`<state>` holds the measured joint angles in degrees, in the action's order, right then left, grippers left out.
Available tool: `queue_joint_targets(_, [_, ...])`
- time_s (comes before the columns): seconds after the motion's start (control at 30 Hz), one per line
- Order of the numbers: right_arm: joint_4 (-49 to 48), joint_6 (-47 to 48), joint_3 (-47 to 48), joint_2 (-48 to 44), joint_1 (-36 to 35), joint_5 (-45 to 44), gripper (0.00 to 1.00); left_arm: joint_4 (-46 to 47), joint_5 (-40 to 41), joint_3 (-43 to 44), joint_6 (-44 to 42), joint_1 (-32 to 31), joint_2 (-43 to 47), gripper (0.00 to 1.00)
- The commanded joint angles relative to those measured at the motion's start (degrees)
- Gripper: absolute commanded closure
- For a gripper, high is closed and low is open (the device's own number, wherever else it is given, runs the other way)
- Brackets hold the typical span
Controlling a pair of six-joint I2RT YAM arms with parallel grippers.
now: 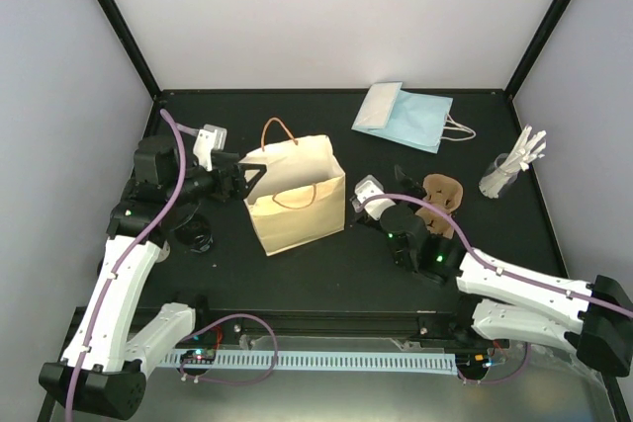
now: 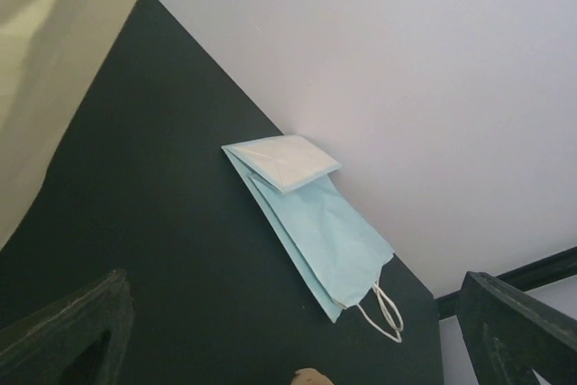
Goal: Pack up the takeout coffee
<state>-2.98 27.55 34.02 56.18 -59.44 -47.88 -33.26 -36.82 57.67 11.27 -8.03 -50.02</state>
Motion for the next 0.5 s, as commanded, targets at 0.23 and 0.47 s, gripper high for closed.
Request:
queue_joint_targets(0.23, [1.1, -10.0, -1.0, -7.0, -0.1, 10.3, 0.00, -2.7, -1.5, 2.6, 0.2, -0.5, -0.2, 0.01])
queue_joint_targets(0.47, [22.0, -32.9, 11.5, -4.9, -0.1, 4.5, 0.00, -6.6, 0.7, 2.3, 3.0, -0.5, 2.5, 0.01])
